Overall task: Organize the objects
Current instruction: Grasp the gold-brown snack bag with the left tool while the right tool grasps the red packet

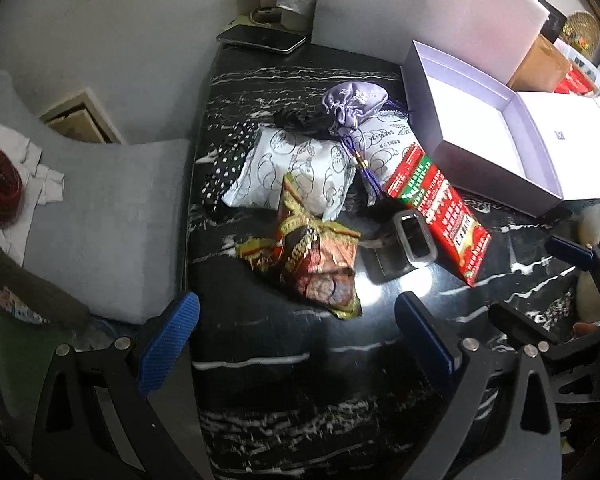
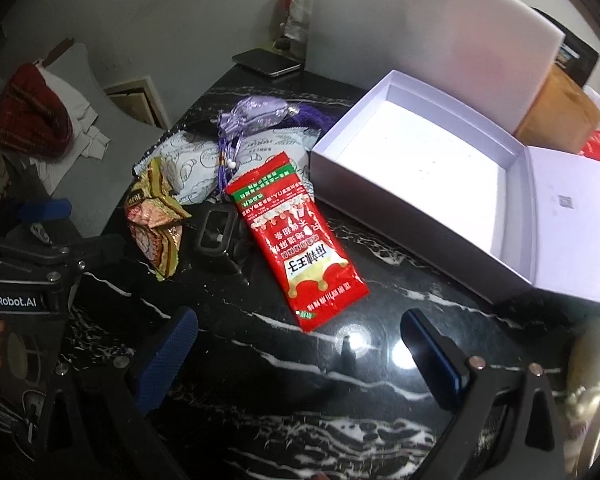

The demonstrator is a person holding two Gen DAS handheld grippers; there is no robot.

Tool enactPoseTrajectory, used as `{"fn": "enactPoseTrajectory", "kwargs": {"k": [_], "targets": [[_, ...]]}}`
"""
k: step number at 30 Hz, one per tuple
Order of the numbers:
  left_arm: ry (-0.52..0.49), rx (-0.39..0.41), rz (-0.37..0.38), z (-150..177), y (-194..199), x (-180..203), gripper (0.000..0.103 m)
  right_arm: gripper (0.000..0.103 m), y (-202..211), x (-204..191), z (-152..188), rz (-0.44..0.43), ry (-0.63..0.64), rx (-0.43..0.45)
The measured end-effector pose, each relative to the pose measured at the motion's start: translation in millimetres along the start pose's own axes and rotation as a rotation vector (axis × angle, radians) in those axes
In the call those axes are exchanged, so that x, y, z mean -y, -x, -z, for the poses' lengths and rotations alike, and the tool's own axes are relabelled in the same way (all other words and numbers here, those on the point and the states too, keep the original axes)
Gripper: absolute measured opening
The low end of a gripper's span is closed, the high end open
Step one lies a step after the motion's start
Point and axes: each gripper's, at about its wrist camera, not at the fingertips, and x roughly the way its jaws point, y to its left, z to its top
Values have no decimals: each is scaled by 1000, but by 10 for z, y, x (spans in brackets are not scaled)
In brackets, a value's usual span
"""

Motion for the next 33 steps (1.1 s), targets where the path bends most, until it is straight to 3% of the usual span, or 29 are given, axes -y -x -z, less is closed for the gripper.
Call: {"fn": "enactPoseTrajectory", "kwargs": {"k": [9,20,26,33], "targets": [[-17,-11,-17,-132,-305,-17,99,99,-337,33,-167,13,62,-6],[-36,-32,0,-275,-603,-48,99,96,-616,52,-312,-29,105,-31],[-51,-48,16,-292,-750,-46,99,89,-699,38,-364,-25,124,-45],[-61,-47,43,-300,-870,-54,77,80,-772,21,-411,-66,134,-90]]}}
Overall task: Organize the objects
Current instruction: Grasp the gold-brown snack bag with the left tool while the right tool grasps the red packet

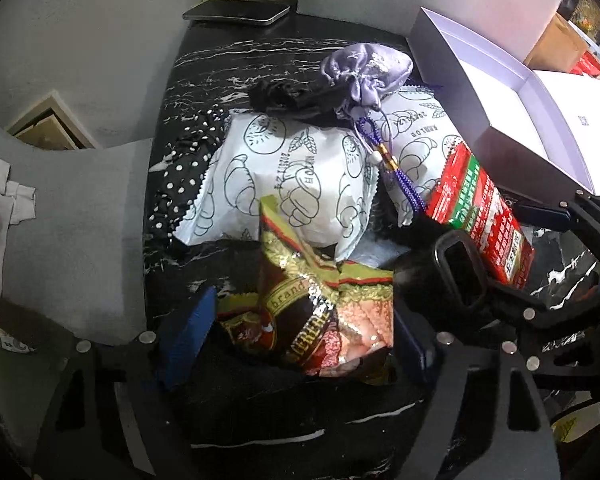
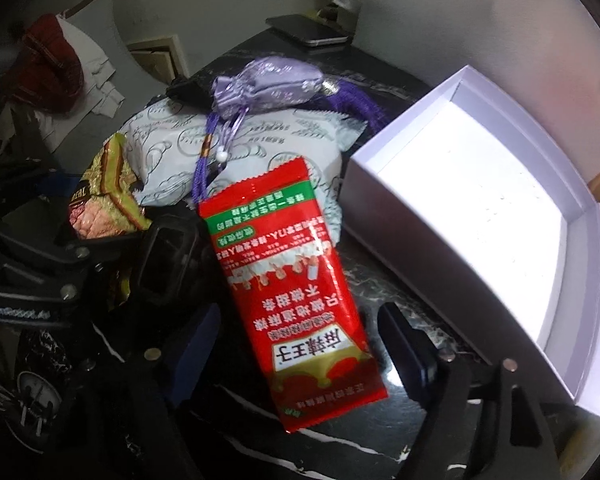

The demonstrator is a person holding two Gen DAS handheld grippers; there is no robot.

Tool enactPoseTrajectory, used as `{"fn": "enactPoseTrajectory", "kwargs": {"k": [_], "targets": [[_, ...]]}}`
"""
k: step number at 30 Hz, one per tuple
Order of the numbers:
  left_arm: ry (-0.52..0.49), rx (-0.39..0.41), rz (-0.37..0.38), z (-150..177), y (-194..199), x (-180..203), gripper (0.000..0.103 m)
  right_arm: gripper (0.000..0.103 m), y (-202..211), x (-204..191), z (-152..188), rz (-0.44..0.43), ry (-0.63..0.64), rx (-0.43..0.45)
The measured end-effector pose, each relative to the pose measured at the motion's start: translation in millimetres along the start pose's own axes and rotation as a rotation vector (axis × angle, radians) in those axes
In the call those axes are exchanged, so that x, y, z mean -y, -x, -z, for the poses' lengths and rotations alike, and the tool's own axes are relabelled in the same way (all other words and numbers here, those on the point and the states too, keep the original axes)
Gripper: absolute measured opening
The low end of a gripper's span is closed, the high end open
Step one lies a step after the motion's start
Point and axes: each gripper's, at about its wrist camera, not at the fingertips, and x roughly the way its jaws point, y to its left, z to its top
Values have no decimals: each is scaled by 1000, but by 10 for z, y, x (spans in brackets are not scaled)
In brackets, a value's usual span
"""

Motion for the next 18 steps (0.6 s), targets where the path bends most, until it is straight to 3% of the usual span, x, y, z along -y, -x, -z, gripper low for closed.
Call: {"fn": "enactPoseTrajectory", "kwargs": {"k": [2,5,18], "targets": [[-28,21,8,1,16,24,72,75,-10,1,5,-1,-7,-6],[-51,34,25,-6,34,50,55,64,10,-3,37,3,-15,-6],[4,23,64,130,226,28,49,55,197,7,163,12,-87,4]]}}
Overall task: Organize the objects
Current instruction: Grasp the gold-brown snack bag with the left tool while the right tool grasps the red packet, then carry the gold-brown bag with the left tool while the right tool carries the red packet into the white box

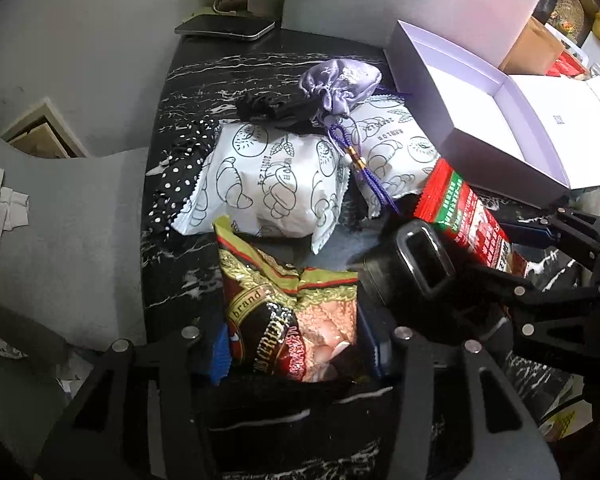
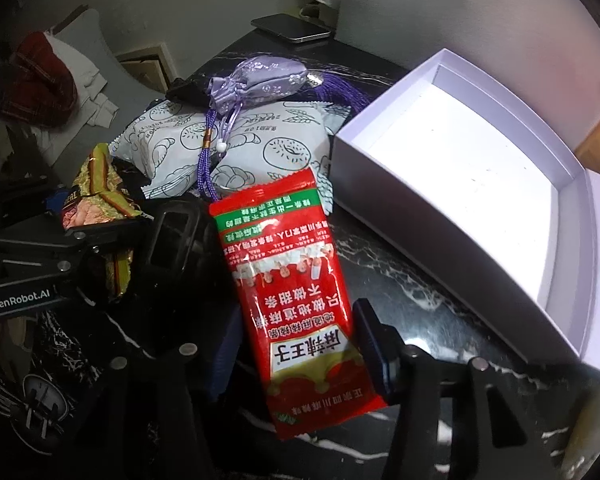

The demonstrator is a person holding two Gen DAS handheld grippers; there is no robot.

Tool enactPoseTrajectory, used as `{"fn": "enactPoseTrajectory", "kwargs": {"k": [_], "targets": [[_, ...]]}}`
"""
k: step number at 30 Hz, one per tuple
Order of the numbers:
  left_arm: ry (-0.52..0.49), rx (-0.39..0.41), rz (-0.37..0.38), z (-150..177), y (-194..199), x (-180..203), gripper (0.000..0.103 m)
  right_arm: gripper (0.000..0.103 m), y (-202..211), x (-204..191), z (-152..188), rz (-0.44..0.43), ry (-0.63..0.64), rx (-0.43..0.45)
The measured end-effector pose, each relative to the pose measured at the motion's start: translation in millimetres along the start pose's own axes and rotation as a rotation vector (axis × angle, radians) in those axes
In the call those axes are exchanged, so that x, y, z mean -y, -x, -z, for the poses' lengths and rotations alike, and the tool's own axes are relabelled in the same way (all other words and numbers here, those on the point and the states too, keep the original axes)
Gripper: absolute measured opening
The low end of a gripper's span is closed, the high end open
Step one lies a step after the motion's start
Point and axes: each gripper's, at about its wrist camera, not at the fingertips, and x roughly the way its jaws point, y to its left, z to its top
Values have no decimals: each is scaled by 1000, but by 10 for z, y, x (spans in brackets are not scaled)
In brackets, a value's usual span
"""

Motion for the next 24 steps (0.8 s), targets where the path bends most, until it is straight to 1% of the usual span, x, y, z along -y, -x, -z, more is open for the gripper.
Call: {"fn": "enactPoseTrajectory", "kwargs": {"k": [6,10,14,18,24], "targets": [[-18,12,0,77,183,44,49,53,188,-52,144,10,-28,18],[-52,27,-2,173,420,120,49,51,319,-100,249,16,-53,20],[-81,36,1,214,627,186,49,50,430,-147,367,1,-96,11],[-117,47,12,223,838,260,49,49,620,-205,497,5,-132,22],[-172,64,35,162,1055,427,49,48,876,-182,608,13,-195,49]]}}
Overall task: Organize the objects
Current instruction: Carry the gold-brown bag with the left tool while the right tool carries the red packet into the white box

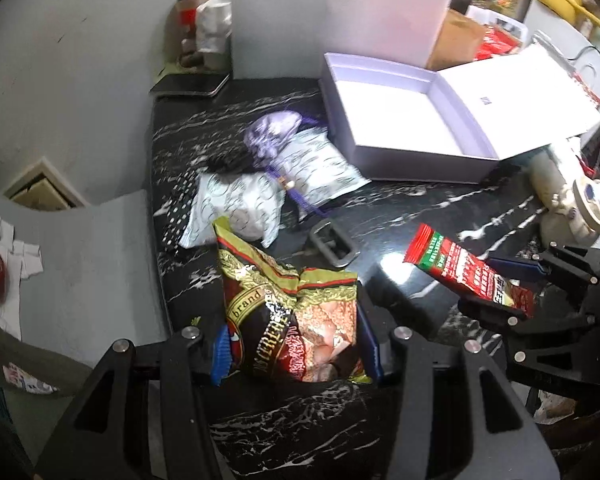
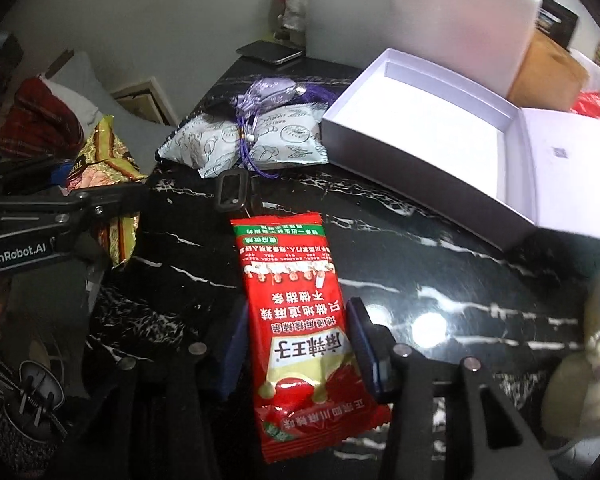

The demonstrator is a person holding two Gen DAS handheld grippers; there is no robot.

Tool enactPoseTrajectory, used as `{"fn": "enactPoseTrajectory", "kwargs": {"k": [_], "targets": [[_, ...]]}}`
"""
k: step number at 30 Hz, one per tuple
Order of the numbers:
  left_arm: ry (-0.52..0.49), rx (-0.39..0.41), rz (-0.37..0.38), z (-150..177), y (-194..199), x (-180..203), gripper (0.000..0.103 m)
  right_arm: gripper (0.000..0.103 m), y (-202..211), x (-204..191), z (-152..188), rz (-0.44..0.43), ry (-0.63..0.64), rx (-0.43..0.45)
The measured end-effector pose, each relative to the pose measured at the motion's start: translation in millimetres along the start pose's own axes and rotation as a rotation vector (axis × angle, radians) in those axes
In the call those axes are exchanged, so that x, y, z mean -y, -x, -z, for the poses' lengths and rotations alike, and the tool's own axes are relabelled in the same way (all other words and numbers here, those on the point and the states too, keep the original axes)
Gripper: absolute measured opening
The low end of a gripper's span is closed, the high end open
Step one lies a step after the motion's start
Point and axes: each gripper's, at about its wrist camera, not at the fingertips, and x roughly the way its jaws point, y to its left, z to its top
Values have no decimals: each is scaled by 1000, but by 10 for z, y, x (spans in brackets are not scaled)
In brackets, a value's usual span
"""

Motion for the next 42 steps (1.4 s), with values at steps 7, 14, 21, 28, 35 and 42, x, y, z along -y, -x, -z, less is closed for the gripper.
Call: {"fn": "enactPoseTrajectory", "kwargs": {"k": [7,14,21,28,35,42], "targets": [[-70,20,43,-141,194,287,49,48,353,115,77,37,-62,45],[-128,31,82,-366,257,621,49,48,578,307,58,62,-107,81],[-164,47,84,-670,275,888,49,47,709,549,-72,82,-131,115],[-176,53,80,-1029,156,1067,49,47,748,811,-314,87,-141,150],[-193,53,80,-1403,-89,1157,49,47,627,1034,-580,80,-132,147],[-195,37,73,-1746,-402,1154,49,47,433,1226,-826,77,-150,130]]}}
